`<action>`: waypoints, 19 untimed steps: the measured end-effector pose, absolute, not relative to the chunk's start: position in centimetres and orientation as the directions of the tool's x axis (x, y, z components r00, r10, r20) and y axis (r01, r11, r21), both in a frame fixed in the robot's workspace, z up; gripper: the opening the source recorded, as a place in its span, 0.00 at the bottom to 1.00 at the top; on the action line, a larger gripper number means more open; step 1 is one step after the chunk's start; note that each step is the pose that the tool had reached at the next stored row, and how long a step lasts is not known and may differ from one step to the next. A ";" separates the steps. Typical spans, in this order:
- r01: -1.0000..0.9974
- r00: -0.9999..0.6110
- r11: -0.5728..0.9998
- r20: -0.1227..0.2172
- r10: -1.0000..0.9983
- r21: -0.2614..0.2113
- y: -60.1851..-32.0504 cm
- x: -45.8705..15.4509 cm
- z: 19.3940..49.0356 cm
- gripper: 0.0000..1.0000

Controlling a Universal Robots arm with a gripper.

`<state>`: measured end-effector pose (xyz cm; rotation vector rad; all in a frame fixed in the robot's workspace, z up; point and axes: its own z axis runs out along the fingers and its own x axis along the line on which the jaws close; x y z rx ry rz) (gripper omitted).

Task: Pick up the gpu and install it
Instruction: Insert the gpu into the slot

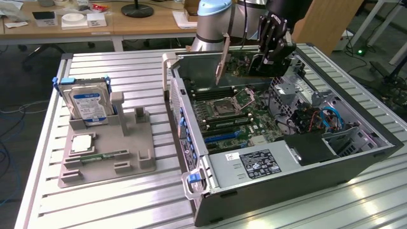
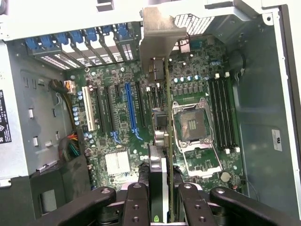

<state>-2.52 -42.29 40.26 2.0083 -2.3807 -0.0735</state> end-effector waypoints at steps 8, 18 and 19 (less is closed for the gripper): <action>-0.984 -0.169 0.168 -0.010 -0.986 0.053 -42.3 -2.5 40.3 0.29; -0.985 -0.169 0.168 -0.012 -0.986 0.042 -42.3 -2.5 40.2 0.29; -0.985 -0.169 0.168 -0.013 -0.986 0.039 -42.3 -2.5 40.2 0.29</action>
